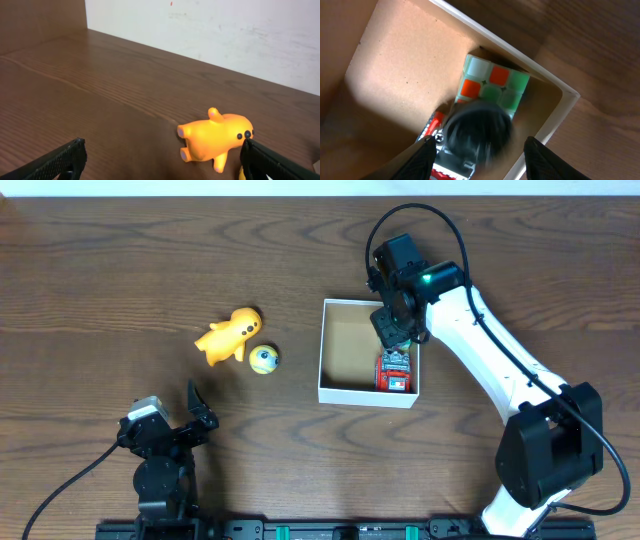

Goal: Pack container
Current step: 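Lower the wheel into the box and open the right gripper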

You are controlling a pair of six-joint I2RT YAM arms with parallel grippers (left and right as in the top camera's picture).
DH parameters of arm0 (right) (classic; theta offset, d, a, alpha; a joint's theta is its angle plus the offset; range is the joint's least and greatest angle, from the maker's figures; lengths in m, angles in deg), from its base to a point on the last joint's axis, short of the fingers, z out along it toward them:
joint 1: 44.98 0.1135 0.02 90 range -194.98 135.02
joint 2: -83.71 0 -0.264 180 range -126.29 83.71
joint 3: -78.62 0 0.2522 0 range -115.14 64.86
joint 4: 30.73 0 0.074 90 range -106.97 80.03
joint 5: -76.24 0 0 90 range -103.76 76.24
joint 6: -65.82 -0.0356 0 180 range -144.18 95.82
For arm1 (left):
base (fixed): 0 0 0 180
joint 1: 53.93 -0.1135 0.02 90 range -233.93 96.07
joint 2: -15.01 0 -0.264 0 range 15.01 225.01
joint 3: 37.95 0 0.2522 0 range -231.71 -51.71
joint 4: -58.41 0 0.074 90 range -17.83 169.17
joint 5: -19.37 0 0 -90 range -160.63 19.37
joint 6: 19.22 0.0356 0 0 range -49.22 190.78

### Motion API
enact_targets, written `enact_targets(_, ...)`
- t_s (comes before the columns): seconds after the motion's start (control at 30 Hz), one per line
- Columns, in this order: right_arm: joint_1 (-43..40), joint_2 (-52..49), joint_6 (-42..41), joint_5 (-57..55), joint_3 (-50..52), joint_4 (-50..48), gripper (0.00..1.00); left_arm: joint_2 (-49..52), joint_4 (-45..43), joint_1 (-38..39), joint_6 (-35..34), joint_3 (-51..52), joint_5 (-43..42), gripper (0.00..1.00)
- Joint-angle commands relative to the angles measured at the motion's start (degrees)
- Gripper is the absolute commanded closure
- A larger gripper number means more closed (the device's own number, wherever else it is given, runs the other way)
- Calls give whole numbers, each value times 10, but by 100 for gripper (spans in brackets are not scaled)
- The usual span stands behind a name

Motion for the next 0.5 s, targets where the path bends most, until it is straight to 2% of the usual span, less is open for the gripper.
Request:
enact_targets(0.0, -13, -4, 8, -9, 3, -1, 41, -3, 0, 2, 6, -1, 0, 2)
enact_targets(0.27, -23, -4, 8, -8, 3, -3, 40, -3, 0, 2, 6, -1, 0, 2)
enact_targets(0.47, -25, 1, 8, -8, -19, -49, 38, -3, 0, 2, 6, -1, 0, 2)
